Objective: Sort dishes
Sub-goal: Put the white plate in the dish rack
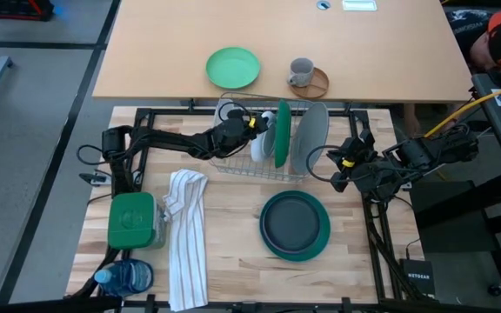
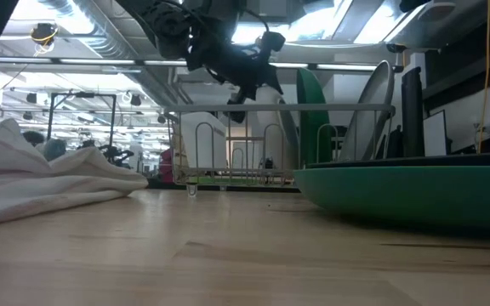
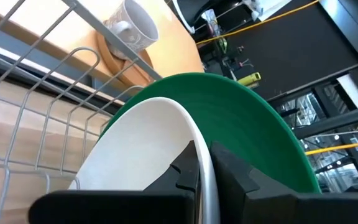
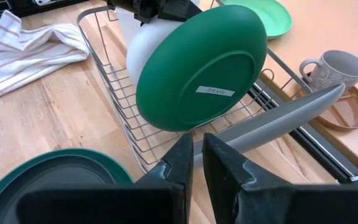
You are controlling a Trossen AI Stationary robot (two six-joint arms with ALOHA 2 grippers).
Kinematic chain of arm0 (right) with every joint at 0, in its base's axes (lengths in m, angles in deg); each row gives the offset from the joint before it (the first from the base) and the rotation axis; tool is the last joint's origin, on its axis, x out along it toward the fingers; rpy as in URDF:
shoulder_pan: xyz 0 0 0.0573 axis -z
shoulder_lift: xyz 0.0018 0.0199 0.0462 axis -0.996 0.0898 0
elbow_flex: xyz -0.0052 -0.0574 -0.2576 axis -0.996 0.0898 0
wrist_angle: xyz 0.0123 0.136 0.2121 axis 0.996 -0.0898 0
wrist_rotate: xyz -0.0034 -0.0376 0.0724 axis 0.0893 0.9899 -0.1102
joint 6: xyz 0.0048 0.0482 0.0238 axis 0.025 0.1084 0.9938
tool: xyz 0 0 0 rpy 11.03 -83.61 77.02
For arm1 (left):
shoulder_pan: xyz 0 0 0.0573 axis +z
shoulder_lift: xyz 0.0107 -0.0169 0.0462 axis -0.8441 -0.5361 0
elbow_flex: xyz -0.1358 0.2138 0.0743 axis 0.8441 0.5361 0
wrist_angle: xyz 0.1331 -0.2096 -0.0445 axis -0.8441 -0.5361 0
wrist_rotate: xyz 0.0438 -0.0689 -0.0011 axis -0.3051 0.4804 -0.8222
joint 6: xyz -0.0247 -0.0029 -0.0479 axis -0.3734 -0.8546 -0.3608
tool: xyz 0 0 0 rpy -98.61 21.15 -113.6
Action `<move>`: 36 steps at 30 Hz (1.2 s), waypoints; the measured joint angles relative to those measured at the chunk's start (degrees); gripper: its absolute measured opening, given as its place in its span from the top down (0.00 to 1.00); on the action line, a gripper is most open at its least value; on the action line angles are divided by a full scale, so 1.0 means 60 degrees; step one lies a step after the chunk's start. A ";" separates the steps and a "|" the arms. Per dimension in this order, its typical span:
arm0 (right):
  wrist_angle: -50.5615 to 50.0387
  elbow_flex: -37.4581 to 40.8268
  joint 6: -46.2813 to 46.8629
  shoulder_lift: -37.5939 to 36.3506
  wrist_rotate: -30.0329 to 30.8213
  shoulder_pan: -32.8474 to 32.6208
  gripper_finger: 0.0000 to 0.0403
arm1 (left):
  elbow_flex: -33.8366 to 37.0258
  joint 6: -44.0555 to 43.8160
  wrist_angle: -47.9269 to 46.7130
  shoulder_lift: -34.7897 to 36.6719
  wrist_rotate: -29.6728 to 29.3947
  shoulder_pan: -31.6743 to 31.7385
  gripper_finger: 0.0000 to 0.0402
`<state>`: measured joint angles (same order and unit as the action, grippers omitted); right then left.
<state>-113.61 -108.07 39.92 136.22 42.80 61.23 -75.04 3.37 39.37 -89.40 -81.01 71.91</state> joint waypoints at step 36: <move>0.0005 0.0000 0.0242 0.0000 -0.0823 0.0000 0.90 | 0.0000 0.4001 -0.0303 0.0004 0.1571 -0.0229 0.71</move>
<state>-113.58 -108.07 41.38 136.22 37.87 61.23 -75.04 27.37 37.55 -89.38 -71.59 70.53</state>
